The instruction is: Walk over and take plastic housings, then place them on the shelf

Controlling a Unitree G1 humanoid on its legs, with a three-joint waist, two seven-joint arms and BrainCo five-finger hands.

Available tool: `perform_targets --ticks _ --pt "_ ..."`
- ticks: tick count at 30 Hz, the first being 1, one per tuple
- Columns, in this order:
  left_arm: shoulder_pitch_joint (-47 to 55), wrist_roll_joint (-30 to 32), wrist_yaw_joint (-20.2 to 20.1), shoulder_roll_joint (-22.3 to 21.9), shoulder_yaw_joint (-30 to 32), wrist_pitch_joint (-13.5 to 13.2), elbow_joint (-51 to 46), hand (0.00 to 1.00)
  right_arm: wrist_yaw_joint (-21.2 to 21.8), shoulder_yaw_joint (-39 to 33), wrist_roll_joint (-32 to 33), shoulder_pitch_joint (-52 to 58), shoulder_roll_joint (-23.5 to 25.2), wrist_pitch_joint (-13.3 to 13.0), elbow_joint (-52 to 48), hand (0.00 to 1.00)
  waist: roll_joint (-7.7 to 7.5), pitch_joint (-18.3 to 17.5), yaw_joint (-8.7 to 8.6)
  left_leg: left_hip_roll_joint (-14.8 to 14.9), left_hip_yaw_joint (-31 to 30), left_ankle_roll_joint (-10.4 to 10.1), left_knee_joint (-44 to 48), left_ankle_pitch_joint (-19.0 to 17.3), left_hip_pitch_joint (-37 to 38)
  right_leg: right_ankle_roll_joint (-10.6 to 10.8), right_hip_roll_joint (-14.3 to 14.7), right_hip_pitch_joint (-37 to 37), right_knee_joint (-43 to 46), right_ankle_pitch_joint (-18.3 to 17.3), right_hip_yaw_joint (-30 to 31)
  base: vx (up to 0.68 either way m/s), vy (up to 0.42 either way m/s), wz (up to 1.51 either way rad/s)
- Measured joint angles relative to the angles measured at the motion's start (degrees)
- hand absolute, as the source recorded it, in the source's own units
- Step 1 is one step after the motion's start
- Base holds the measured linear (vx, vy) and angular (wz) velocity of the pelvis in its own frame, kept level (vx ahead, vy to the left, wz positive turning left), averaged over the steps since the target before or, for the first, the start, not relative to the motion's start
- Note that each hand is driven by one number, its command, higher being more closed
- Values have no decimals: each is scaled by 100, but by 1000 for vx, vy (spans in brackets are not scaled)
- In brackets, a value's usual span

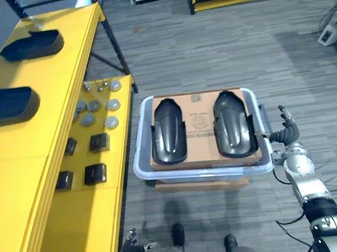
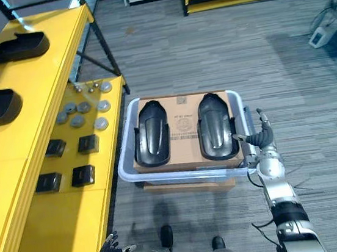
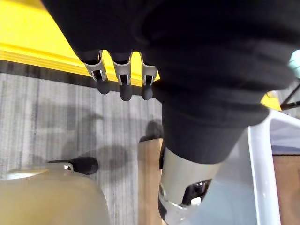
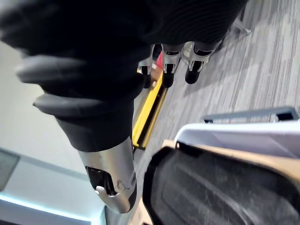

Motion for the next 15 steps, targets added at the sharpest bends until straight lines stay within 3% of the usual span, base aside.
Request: perform_targets --ticks 6,15 --pt "-332 -215 247 -103 -172 -131 -241 0 -485 -260 -18 -967 -264 282 1300 0 173 435 128 -33 -233 26 -230 280 -133 17 -15 -130 3 39 -221 -36 -3 18" --pt "-442 -269 424 -218 -213 -183 -316 0 -1007 -391 33 -1074 -261 337 1313 0 195 645 126 -37 -271 14 -314 340 -201 -34 -19 -259 111 -38 -274 7 -8 3"
